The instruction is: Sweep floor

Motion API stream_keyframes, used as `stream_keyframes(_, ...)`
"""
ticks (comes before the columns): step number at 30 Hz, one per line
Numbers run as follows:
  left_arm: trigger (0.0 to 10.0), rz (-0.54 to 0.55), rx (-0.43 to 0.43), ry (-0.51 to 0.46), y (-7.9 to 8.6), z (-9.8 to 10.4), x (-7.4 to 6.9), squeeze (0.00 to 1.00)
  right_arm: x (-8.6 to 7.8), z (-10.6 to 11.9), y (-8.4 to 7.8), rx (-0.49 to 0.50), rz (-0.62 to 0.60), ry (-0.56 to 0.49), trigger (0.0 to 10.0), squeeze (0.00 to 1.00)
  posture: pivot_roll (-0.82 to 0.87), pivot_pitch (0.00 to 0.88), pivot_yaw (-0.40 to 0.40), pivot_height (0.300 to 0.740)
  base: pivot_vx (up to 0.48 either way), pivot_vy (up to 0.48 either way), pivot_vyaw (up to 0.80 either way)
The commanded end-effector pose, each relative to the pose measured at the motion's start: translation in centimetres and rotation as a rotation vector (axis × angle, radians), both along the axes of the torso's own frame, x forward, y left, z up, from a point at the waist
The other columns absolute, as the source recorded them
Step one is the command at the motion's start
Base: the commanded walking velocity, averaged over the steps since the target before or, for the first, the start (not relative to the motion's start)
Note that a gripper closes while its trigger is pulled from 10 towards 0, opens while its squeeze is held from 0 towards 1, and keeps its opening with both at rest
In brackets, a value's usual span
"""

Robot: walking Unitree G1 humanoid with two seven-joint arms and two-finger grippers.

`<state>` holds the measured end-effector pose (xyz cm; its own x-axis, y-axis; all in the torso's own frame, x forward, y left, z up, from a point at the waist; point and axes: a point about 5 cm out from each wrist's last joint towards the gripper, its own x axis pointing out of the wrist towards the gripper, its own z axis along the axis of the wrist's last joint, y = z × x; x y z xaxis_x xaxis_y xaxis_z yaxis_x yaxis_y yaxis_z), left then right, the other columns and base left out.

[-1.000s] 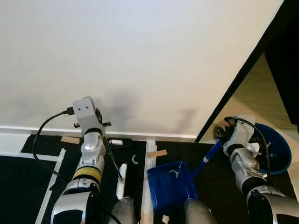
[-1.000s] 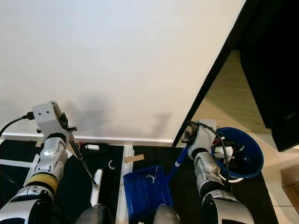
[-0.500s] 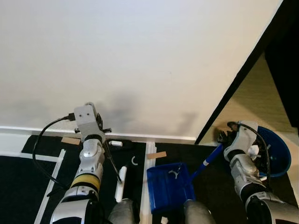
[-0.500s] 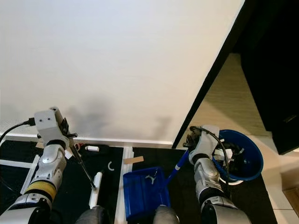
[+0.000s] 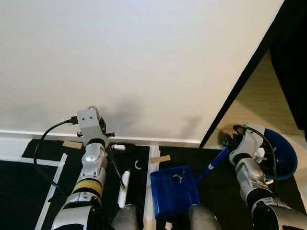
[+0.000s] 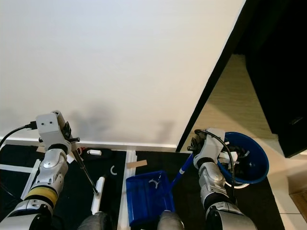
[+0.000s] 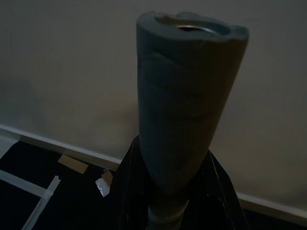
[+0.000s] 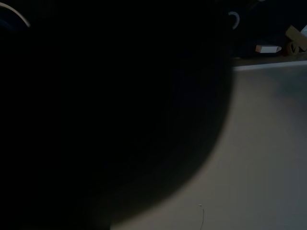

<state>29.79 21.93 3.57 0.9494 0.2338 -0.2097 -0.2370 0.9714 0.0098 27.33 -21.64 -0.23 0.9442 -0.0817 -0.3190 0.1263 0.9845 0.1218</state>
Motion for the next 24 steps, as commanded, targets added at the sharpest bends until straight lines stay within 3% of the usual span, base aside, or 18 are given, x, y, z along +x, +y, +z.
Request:
stream_keyframes(1, 10.0, 0.011, 0.014, 0.083, 0.6, -1.2, -0.7, 0.00, -0.4, -0.5, 0.0, 0.013, -0.013, 0.028, 10.0, 0.00, 0.08, 0.000, -0.033, 0.740, 0.000, 0.000, 0.00)
stream_keyframes(9, 10.0, 0.001, 0.004, 0.082, 0.5, -1.2, -0.7, 0.00, -0.5, -0.5, -0.2, 0.005, -0.025, 0.017, 10.0, 0.00, 0.08, 0.000, -0.033, 0.740, 0.000, 0.000, 0.00)
stream_keyframes(17, 10.0, -0.013, 0.001, 0.064, 0.4, -1.0, -0.7, 0.00, 0.1, 1.3, -2.0, 0.006, -0.121, -0.107, 10.0, 0.00, 0.08, 0.000, -0.029, 0.740, 0.000, 0.000, 0.00)
stream_keyframes(24, 10.0, -0.050, 0.000, 0.054, 0.1, -0.8, -0.5, 0.00, 0.5, 2.0, -2.9, -0.007, -0.153, -0.132, 10.0, 0.00, 0.08, 0.000, -0.023, 0.740, 0.137, 0.000, 0.00)
